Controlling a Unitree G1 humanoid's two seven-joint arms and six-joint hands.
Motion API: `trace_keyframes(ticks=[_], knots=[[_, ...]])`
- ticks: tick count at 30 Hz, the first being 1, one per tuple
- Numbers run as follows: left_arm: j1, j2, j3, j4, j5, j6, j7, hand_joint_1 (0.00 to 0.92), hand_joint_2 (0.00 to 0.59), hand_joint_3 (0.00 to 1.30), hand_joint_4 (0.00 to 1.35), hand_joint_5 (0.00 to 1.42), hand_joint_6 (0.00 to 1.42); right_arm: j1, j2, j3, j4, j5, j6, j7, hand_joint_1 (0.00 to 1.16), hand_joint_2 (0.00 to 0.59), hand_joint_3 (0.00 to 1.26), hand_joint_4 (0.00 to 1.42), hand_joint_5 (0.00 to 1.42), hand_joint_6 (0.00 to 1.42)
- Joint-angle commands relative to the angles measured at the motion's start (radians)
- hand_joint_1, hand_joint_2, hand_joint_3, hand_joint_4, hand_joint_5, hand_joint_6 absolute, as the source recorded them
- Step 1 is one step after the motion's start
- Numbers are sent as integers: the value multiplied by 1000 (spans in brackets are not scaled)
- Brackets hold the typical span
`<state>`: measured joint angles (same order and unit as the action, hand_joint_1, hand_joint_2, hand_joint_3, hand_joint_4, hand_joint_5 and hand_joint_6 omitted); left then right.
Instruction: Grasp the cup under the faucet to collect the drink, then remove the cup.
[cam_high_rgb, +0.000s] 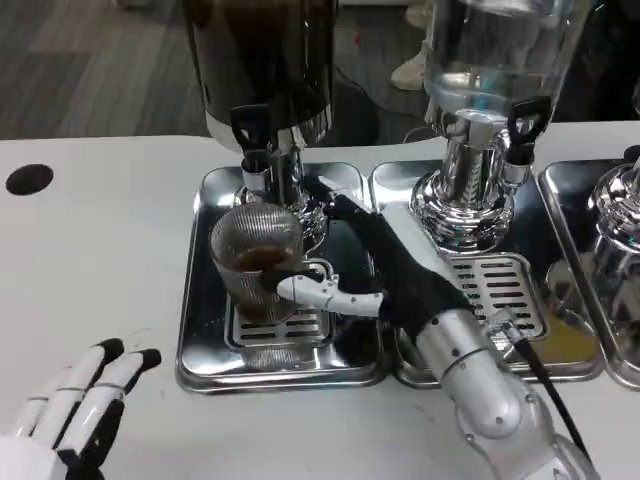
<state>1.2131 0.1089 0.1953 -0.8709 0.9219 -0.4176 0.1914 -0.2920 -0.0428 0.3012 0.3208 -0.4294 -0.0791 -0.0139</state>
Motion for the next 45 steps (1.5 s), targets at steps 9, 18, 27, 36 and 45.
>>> trace_keyframes(ticks=[9,18,27,36,45], knots=[[4,4,90,32,-75,-52,-21,0,47,232,109,180,439,-88,77,44,144,-20,5,-69,566,99,8,25,61,0],[-12,3,129,40,-106,-67,-49,0,52,240,116,180,441,-116,97,63,194,-25,6,-97,552,89,0,3,40,0],[-28,-2,164,28,-134,-78,-81,0,53,248,119,189,442,-112,91,64,197,-29,5,-125,592,95,46,65,104,16],[-40,-10,169,20,-136,-74,-111,0,63,265,139,202,443,-113,84,54,220,-10,-5,-125,629,95,97,132,166,138],[-40,-25,175,7,-139,-79,-126,0,65,282,162,216,444,-117,76,50,235,1,-10,-116,638,97,155,152,182,147]])
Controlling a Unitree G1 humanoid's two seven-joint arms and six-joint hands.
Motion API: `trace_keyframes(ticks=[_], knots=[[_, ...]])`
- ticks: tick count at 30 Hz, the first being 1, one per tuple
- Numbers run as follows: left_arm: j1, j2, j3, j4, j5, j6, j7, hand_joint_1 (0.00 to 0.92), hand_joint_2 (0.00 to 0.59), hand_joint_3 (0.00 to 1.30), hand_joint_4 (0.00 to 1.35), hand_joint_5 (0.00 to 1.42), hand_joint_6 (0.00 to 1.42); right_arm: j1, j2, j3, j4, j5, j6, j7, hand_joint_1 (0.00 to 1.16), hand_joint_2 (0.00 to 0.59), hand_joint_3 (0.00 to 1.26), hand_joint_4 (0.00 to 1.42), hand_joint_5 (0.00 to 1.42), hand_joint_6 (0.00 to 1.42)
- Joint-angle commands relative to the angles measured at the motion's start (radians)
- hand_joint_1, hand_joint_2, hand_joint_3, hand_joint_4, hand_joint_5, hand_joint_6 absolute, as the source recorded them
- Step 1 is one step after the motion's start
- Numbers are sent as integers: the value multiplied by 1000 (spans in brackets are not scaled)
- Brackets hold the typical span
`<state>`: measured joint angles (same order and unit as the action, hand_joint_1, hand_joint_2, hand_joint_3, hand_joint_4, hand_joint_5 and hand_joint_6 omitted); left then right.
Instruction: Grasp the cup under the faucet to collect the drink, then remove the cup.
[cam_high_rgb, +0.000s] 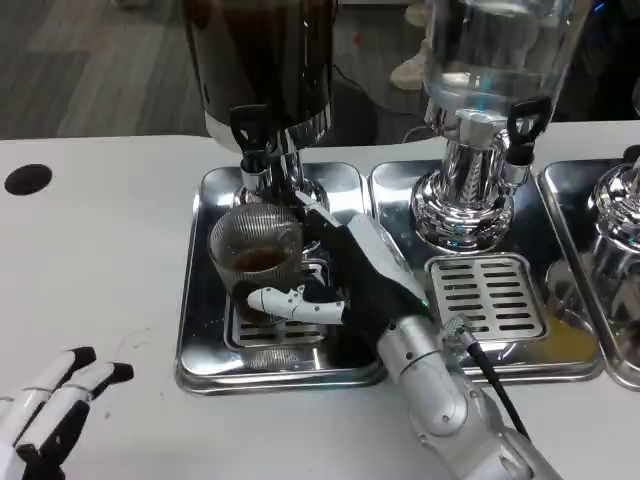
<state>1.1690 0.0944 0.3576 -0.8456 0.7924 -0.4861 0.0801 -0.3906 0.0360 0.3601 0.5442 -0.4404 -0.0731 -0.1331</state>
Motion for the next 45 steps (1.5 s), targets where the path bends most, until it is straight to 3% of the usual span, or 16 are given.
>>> trace_keyframes(ticks=[1,13,22,34,45], knots=[[5,-13,15,-21,-11,-12,-15,0,65,282,162,216,444,-18,-4,-9,12,13,-16,3,640,96,166,162,192,151],[3,-34,22,-20,-8,-25,-28,0,73,289,165,219,444,-7,-21,-12,1,31,-30,18,642,96,237,187,198,124],[-1,-42,18,-16,-6,-22,-35,0,80,291,167,219,444,-12,-35,-12,5,56,-46,55,597,82,148,95,139,64],[-1,-44,19,-15,-3,-20,-40,0,84,293,167,219,444,-18,-19,-12,15,53,-41,36,531,63,132,89,132,46],[-5,-40,29,-12,-13,-22,-48,0,89,305,177,228,444,-26,13,-8,35,49,-44,20,550,77,175,148,175,93]])
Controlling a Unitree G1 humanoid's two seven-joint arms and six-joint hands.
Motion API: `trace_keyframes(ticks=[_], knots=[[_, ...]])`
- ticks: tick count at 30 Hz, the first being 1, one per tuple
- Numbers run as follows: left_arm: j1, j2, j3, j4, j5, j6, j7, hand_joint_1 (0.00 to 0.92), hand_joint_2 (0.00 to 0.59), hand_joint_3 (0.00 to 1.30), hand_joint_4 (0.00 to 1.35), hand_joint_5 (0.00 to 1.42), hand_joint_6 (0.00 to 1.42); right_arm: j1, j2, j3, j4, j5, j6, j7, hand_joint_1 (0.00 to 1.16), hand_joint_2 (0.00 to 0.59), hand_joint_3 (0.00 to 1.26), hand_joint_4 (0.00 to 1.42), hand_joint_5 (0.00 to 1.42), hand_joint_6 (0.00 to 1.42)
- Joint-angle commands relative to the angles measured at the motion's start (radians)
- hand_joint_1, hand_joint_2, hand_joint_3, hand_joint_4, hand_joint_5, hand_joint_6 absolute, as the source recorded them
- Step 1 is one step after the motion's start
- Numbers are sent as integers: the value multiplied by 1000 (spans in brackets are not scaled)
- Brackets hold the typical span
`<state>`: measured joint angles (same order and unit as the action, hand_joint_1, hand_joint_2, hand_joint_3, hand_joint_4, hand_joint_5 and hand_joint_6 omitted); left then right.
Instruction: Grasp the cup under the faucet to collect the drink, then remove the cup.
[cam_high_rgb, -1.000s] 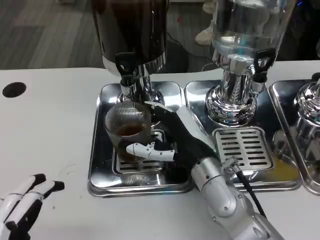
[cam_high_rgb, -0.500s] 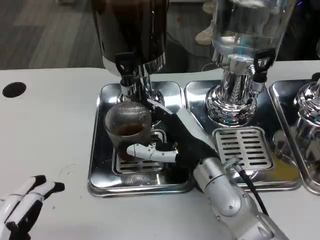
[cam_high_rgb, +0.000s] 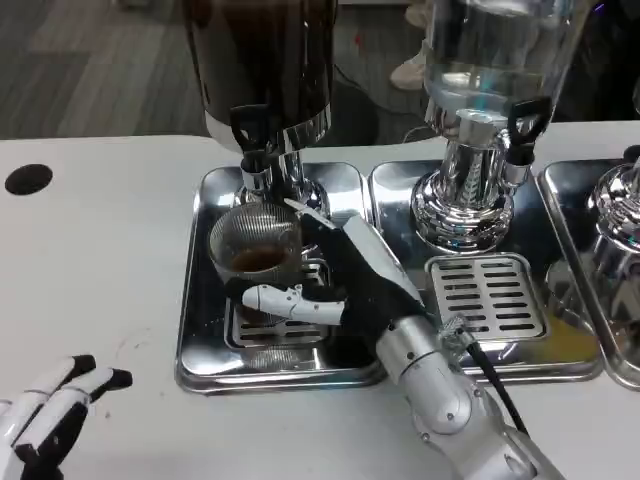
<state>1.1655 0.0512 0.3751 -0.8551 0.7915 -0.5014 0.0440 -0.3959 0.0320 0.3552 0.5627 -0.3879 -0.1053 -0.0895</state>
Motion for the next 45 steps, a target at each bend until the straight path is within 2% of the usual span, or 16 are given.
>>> trace_keyframes(ticks=[1,14,28,45], knots=[[-2,3,13,-3,-13,-7,-12,0,89,305,177,228,444,-22,19,-3,18,-4,-11,-27,556,80,185,162,186,95],[-16,-2,1,8,2,4,-24,0,94,305,178,231,440,-18,23,-19,32,5,-22,-66,597,92,316,301,287,193],[-43,-15,-12,2,18,14,-51,0,96,311,179,236,429,-19,16,-36,57,8,-54,-68,617,90,348,333,319,217],[-67,-9,-12,19,13,24,-66,0,98,314,188,248,438,-21,20,-41,57,8,-77,-72,652,100,362,376,381,279]])
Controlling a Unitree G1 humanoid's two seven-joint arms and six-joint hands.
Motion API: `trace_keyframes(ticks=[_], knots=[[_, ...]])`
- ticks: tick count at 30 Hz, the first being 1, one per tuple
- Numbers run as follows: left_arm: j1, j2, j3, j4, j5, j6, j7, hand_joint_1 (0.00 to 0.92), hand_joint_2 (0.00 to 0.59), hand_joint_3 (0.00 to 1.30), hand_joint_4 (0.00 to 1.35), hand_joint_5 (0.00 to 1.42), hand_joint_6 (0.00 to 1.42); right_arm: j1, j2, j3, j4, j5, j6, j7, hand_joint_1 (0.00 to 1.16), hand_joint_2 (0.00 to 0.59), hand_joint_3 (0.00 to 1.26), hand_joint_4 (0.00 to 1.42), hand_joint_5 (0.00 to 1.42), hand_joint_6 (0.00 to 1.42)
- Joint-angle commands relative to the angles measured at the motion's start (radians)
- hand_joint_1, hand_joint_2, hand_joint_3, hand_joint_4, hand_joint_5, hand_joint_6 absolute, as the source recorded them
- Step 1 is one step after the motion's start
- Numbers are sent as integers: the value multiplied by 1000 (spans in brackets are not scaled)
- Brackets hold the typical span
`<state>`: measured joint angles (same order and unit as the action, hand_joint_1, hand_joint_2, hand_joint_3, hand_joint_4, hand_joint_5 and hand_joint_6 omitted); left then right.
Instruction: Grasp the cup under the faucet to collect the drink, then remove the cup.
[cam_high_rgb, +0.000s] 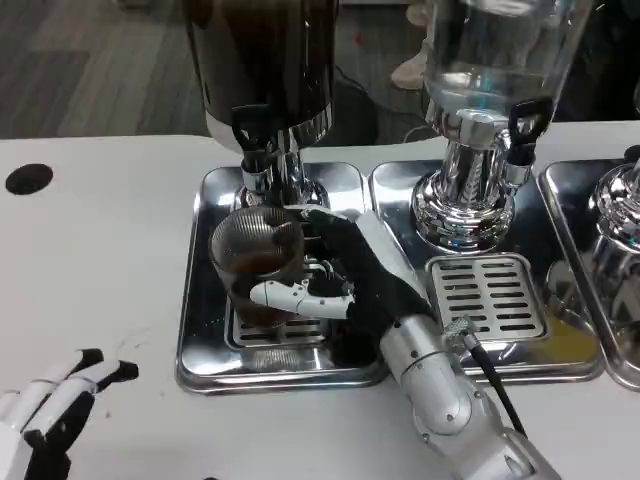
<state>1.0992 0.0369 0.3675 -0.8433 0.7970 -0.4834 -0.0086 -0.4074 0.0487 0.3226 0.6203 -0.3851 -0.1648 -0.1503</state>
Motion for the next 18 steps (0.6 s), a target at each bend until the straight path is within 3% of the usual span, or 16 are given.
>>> trace_keyframes(ticks=[1,18], knots=[[-1,5,-5,7,8,6,-14,0,99,314,188,250,439,-10,4,-8,1,5,-17,-11,652,100,362,377,381,279],[-8,4,-20,14,19,9,-23,0,100,314,188,258,462,-5,-3,-14,-30,18,-12,4,654,100,372,394,397,301]])
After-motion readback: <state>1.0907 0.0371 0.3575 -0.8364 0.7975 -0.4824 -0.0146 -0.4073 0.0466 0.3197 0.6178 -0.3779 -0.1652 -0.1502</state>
